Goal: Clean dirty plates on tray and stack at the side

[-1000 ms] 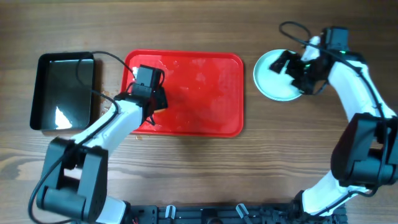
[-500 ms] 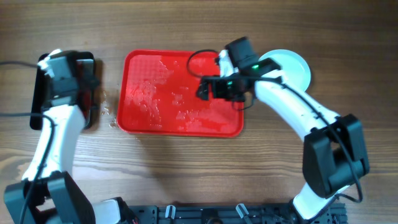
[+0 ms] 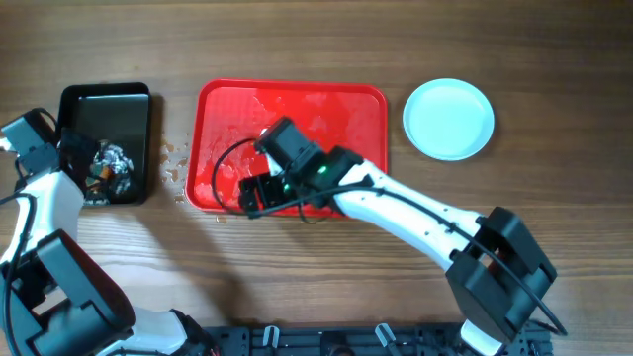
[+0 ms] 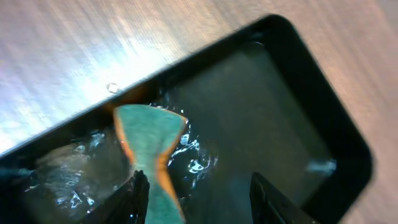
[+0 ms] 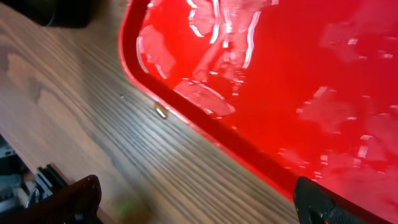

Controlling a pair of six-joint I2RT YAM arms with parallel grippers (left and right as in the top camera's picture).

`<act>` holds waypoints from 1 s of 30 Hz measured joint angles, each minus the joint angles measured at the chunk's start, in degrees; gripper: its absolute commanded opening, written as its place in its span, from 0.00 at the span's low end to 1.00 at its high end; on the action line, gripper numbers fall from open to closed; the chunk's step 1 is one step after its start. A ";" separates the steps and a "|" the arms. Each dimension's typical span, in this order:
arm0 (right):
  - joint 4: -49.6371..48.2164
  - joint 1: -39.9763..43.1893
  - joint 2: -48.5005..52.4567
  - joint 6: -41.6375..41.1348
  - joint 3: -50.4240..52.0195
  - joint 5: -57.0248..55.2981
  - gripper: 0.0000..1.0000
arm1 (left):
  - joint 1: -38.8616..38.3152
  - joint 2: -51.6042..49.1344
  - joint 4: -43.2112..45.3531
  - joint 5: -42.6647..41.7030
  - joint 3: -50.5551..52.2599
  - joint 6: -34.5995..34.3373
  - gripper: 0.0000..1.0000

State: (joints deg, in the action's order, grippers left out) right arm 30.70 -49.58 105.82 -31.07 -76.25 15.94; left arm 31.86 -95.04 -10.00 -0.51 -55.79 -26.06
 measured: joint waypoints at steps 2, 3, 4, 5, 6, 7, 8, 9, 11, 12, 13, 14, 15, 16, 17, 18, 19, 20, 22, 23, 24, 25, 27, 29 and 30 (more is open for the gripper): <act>-0.59 -0.85 0.00 -0.48 0.00 -0.70 1.00 | 0.02 0.04 0.07 -2.47 0.00 0.00 0.48; -0.74 -1.16 0.00 -0.79 0.00 -1.01 1.00 | 0.02 0.17 0.02 -4.17 0.00 0.00 0.46; -0.72 -1.25 0.00 -1.05 0.00 -1.11 1.00 | 0.02 0.46 0.00 -5.25 0.00 -0.02 0.45; -0.66 -1.22 0.00 -1.38 0.00 -1.27 1.00 | 0.02 1.09 -0.07 -6.95 0.02 0.00 0.44; -0.59 -1.22 0.00 -1.51 0.00 -1.31 1.00 | 0.02 1.92 -0.07 -8.20 0.02 -0.02 0.43; -0.02 -1.16 0.00 -2.14 0.00 -1.66 1.00 | 0.02 3.41 -0.02 -9.86 0.02 -0.17 0.42; 0.37 -1.09 -0.04 -2.16 0.00 -1.73 1.00 | -0.09 5.40 -0.02 -11.34 0.02 -0.61 0.41; 0.85 -1.05 -0.17 -2.14 0.00 -1.90 1.00 | -0.22 7.04 -0.15 -12.07 0.02 -1.22 0.41; 1.70 -0.83 -1.18 -1.88 0.04 -2.23 1.00 | -0.81 12.74 -0.68 -13.62 0.02 -2.80 0.48; 2.01 -0.61 -2.29 -1.79 0.07 -2.67 1.00 | -1.18 15.02 -0.96 -14.16 0.02 -3.37 0.52; 2.89 -0.44 -3.82 -1.66 0.09 -3.52 1.00 | -1.81 18.29 -1.84 -14.64 0.00 -4.15 0.59; 3.82 -0.11 -6.21 -1.62 0.15 -4.68 1.00 | -2.69 21.59 -2.80 -15.15 0.00 -5.18 0.66; 4.81 0.26 -8.92 -1.60 0.15 -6.01 1.00 | -3.56 24.30 -3.39 -15.87 0.00 -5.25 0.78; 5.90 0.74 -12.37 -1.49 0.15 -7.63 1.00 | -5.20 28.33 -4.48 -16.98 0.00 -6.23 0.88; 6.73 1.20 -15.28 -1.44 0.15 -9.09 1.00 | -6.40 30.71 -5.46 -17.92 -0.02 -6.16 0.97; 8.00 1.77 -19.34 -1.25 0.15 -10.97 1.00 | -8.04 33.66 -7.28 -18.93 -0.07 -6.40 1.00; 9.38 2.16 -22.32 -1.20 0.13 -12.48 1.00 | -9.51 35.63 -8.96 -19.41 -0.13 -6.49 1.00; 11.32 2.51 -26.18 -1.16 0.13 -14.49 1.00 | -10.95 37.44 -10.93 -20.04 -0.13 -6.95 1.00; 14.93 2.75 -32.65 -1.01 0.13 -18.27 1.00 | -14.86 41.18 -16.17 -20.90 -0.22 -7.30 1.00; 16.94 2.75 -35.26 -0.98 0.09 -19.89 1.00 | -16.31 42.21 -18.08 -21.14 -0.22 -7.32 1.00; 18.64 2.75 -37.62 -0.98 0.09 -21.42 1.00 | -17.94 43.12 -20.57 -21.55 -0.22 -7.32 1.00; 20.74 2.75 -40.17 -0.96 0.07 -23.23 1.00 | -19.32 43.74 -22.64 -21.73 -0.20 -7.32 1.00; 24.04 2.78 -44.02 -0.96 0.07 -26.23 1.00 | -21.33 44.15 -25.64 -21.92 -0.20 -7.32 1.00; 27.39 2.75 -46.71 -0.83 0.07 -28.28 1.00 | -22.73 44.15 -27.96 -21.94 -0.20 -7.32 1.00; 28.79 2.75 -47.80 -0.81 0.07 -29.07 1.00 | -23.17 44.09 -29.03 -21.94 -0.20 -7.32 1.00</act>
State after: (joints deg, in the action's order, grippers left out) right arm 59.48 -46.83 58.02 -31.88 -76.18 -13.13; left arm 8.69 -50.96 -39.03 -22.46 -55.99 -33.39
